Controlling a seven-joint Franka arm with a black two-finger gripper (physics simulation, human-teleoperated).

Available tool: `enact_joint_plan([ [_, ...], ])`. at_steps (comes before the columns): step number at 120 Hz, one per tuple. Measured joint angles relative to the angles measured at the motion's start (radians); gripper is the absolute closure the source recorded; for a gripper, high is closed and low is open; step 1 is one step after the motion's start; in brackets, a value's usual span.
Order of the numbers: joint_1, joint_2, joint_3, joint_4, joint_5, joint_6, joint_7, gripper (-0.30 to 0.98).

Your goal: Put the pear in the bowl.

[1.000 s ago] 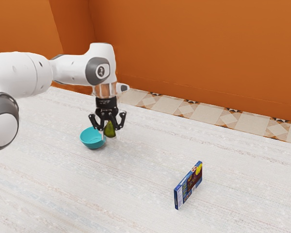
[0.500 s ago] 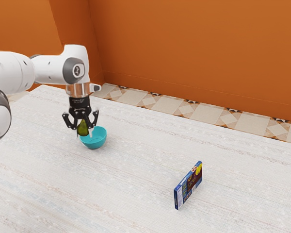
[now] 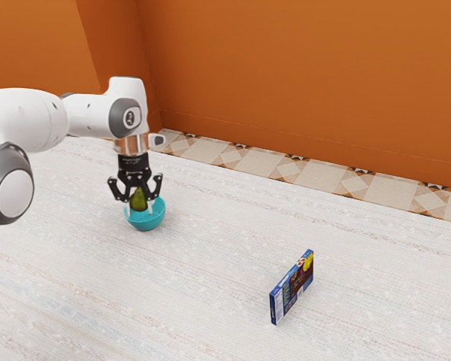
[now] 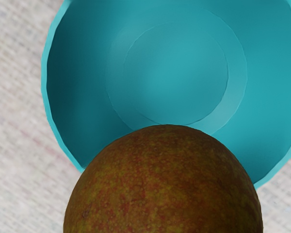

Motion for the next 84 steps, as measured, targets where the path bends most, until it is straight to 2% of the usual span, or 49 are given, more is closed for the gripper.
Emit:
enact_joint_plan([
  [21, -0.002, 0.001, 0.0, 0.001, -0.016, 0.017, 0.003, 0.27],
  [44, -0.014, -0.028, 0.001, 0.0, -0.021, 0.017, 0.007, 0.11],
  [56, -0.061, -0.166, -0.001, -0.045, -0.007, 0.018, 0.027, 0.07],
  [72, -0.177, -0.444, -0.003, -0.197, 0.051, 0.034, 0.109, 0.04],
  [84, -0.276, -0.563, 0.047, -0.246, 0.067, 0.026, 0.17, 0.02],
])
